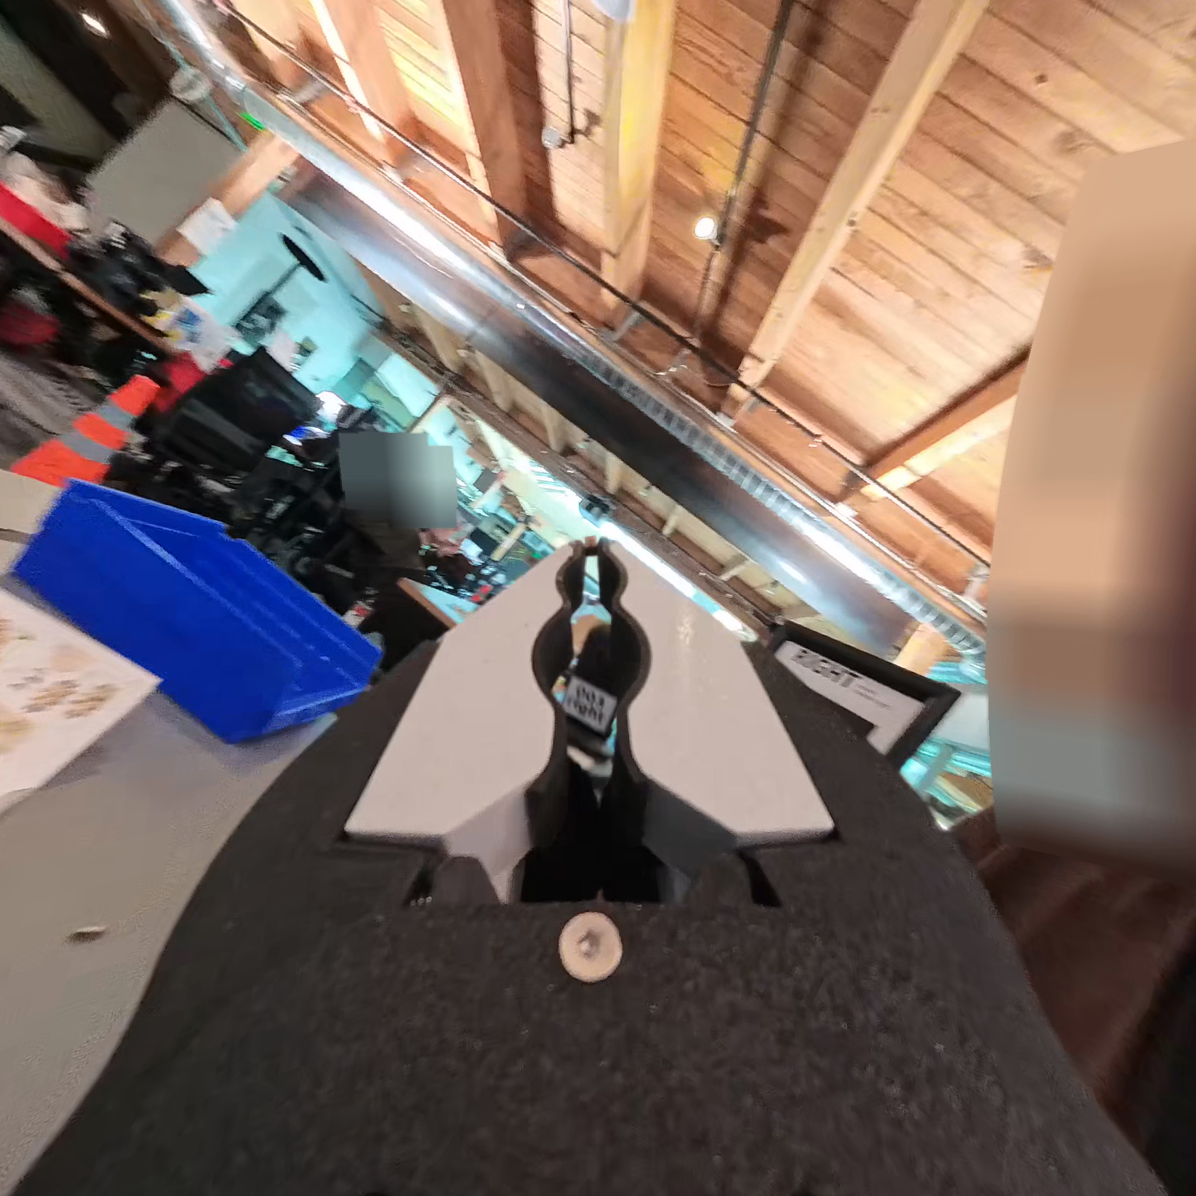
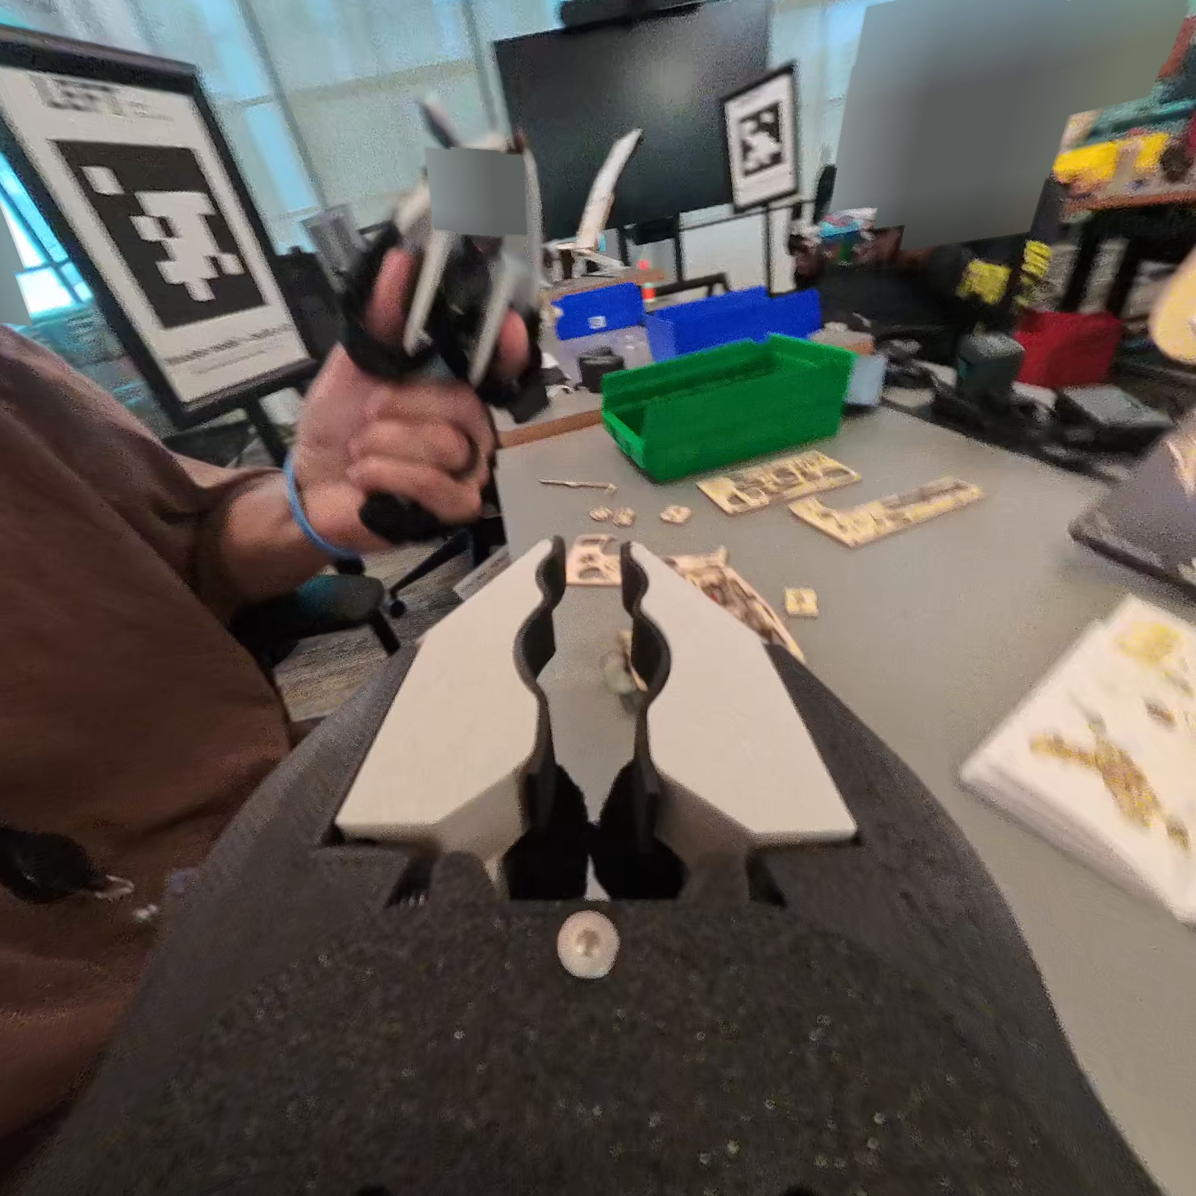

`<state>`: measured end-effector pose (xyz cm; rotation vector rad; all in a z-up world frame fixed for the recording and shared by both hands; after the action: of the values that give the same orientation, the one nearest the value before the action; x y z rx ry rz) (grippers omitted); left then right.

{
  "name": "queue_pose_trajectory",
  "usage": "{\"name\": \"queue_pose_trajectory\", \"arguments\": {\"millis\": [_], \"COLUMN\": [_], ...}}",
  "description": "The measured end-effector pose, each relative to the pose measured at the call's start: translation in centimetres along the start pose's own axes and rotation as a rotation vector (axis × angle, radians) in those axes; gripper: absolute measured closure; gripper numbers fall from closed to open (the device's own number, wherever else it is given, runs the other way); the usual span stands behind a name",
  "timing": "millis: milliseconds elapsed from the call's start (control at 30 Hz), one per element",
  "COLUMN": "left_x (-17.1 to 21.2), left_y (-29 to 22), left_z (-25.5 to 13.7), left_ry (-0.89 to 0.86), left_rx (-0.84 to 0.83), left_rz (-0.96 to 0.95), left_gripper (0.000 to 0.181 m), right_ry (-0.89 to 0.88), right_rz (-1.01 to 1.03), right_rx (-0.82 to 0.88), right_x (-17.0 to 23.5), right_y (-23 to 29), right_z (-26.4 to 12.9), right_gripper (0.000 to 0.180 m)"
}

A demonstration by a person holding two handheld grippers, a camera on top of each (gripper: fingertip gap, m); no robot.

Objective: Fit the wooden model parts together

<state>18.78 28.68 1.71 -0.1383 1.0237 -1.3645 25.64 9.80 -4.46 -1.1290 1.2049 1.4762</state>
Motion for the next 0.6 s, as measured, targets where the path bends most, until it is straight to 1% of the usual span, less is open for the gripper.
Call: {"name": "queue_pose_trajectory", "arguments": {"millis": [100,167,200,233,267,300,367,400,467,533,600], "left_x": [1.2,2.1,2.6,3.1,3.6,4.0,4.4,4.7,5.1,5.5,5.8], "left_y": [-2.1,-3.3,-3.8,-4.1,-4.3,-4.1,-4.3,-4.7,-5.6,-6.6,-7.3], "left_z": [0.4,0.4,0.4,0.3,0.2,0.2,0.0,-0.1,-0.2,-0.2,-0.1], "left_ry": [0.028,0.061,0.082,0.106,0.128,0.156,0.145,0.146,0.157,0.160,0.180], "left_rx": [0.085,0.116,0.121,0.119,0.099,0.064,0.059,0.067,0.103,0.149,0.190], "left_rz": [-0.066,-0.086,-0.084,-0.084,-0.091,-0.112,-0.131,-0.084,0.040,0.174,0.257], "left_gripper": [0.180,0.181,0.181,0.181,0.181,0.181,0.180,0.181,0.181,0.181,0.180], "right_ry": [-0.032,-0.021,0.002,0.019,0.043,0.081,0.124,0.114,0.077,0.055,0.033], "right_rz": [-0.080,-0.211,-0.278,-0.327,-0.357,-0.374,-0.408,-0.397,-0.274,-0.105,-0.048], "right_rx": [-0.107,-0.110,-0.085,-0.080,-0.109,-0.107,-0.048,-0.023,-0.031,-0.126,-0.197], "right_x": [-5.8,-8.1,-8.8,-9.1,-9.3,-9.4,-9.6,-9.8,-10.1,-10.1,-9.9], "right_y": [2.9,4.7,5.4,6.4,7.4,8.0,8.3,8.2,7.7,7.8,8.3], "right_z": [2.4,3.4,3.7,3.8,3.9,4.0,3.6,3.2,2.3,1.9,1.7], "right_gripper": [0.162,0.163,0.164,0.172,0.174,0.173,0.171,0.172,0.171,0.171,0.171]}}
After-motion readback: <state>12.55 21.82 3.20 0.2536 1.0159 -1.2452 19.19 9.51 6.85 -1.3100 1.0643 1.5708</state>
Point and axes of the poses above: each gripper's, where its closed fingertips meet, z out along the fingers, x out of its underside, y = z × x across the jaws, the point moved 7 cm from there along -z, back along the fingers, and after that the axes turned 9 degrees about -y, right-handed, at the moved point
